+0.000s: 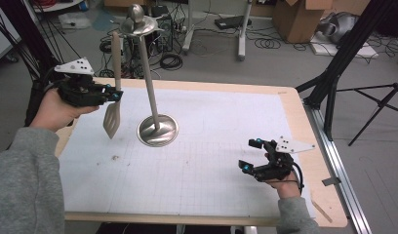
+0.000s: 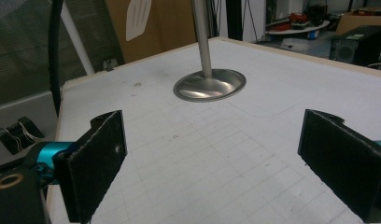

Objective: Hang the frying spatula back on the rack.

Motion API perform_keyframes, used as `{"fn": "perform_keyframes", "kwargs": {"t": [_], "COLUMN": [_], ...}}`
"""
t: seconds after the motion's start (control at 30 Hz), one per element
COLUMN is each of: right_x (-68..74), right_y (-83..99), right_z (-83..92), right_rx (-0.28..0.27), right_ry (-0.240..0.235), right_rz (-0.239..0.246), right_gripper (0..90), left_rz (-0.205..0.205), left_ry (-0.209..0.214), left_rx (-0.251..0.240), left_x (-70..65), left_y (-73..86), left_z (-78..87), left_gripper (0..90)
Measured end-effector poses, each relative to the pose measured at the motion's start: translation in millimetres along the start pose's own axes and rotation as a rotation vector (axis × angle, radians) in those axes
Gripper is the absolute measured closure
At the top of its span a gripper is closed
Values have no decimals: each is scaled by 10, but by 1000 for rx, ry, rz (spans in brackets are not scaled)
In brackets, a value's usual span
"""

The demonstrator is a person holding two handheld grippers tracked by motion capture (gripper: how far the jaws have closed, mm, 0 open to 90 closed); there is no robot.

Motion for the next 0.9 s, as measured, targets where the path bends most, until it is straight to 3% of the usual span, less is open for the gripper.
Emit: {"fn": "perform_keyframes", "kwargs": {"t": [0.9], "right_x": [10], "right_y": [8], "right_z": [6], "right_rx": [2], "right_ry": [3], "right_rz": [-2], "right_gripper": [69], "left_rz": [-2], "left_ry": [-36], "left_rx": [-25], "left_x": [-8], "left_y": [-63], "left_z": [-197], "left_gripper": [768]}}
Point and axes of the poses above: each handheld gripper's, and its own axes: z roughly backward along the jaws, y roughly out of its underside, x roughly to its left, the point moved 6 cm from there along -z, roughly forward along the jaws
